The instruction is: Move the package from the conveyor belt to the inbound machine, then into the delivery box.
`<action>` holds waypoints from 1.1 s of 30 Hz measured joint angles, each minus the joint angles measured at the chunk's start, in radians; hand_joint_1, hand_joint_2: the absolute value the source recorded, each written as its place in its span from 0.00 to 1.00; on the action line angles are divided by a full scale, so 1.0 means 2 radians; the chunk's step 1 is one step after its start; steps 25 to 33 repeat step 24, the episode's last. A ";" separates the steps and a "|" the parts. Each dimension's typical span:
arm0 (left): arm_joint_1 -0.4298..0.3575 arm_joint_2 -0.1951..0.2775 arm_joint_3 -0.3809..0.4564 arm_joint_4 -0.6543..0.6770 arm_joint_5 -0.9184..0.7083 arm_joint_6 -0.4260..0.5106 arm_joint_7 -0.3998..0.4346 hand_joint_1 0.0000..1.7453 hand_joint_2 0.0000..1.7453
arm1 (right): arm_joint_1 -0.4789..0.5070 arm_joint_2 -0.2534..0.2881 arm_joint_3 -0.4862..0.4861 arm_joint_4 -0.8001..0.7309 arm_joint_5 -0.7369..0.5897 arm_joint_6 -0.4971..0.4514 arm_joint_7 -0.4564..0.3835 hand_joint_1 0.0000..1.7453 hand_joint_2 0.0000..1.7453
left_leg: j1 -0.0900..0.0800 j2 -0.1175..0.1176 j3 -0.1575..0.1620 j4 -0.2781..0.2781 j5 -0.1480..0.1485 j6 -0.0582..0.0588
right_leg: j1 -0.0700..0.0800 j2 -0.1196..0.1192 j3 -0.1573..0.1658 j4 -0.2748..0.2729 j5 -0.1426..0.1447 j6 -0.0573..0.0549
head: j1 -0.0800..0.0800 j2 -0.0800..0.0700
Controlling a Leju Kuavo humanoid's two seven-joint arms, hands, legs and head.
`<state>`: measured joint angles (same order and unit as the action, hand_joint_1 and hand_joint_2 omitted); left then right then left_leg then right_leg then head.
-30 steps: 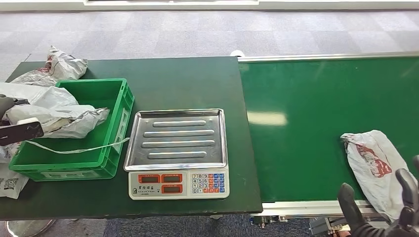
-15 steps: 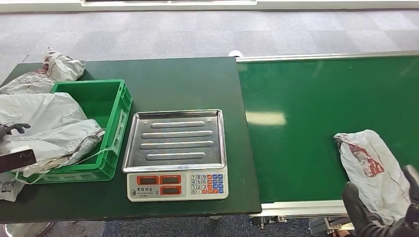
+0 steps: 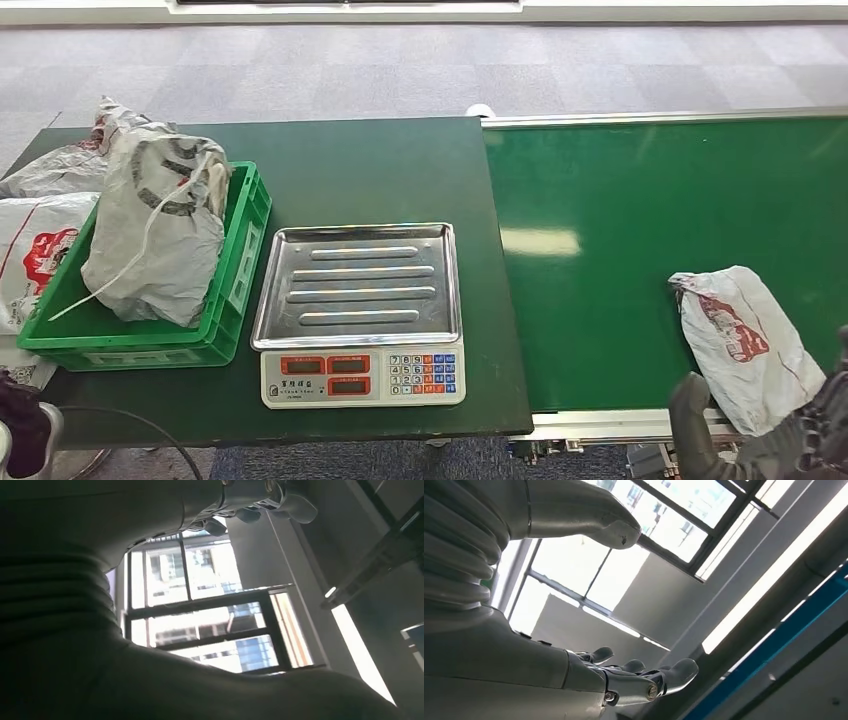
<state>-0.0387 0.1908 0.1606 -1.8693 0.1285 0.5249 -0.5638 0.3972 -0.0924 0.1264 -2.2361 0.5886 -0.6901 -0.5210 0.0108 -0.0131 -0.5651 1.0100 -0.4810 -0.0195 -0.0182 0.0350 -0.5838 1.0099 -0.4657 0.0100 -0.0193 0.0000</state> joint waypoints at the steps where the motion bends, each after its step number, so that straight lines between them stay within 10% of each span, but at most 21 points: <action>1: 0.002 -0.019 -0.010 -0.013 0.016 -0.001 -0.007 0.00 0.00 | -0.006 0.009 0.003 0.006 -0.010 0.000 -0.002 0.00 1.00 | 0.000 0.000 0.000 0.000 0.000 0.000 | 0.000 0.000 0.000 0.000 0.000 0.000 | 0.000 0.000; 12: 0.070 -0.128 -0.068 -0.087 0.018 0.020 -0.052 0.00 0.00 | -0.002 0.074 0.007 0.017 -0.013 -0.003 -0.028 0.00 1.00 | 0.000 -0.002 0.000 0.000 0.000 0.000 | 0.000 -0.002 0.001 0.000 -0.001 0.000 | 0.000 0.000; 33: 0.100 -0.150 -0.070 -0.101 0.016 0.016 -0.053 0.00 0.00 | 0.001 0.087 0.006 0.017 -0.009 -0.003 -0.018 0.00 1.00 | 0.000 -0.002 0.000 0.000 0.000 0.000 | 0.000 -0.003 0.001 0.000 -0.001 0.000 | 0.000 0.000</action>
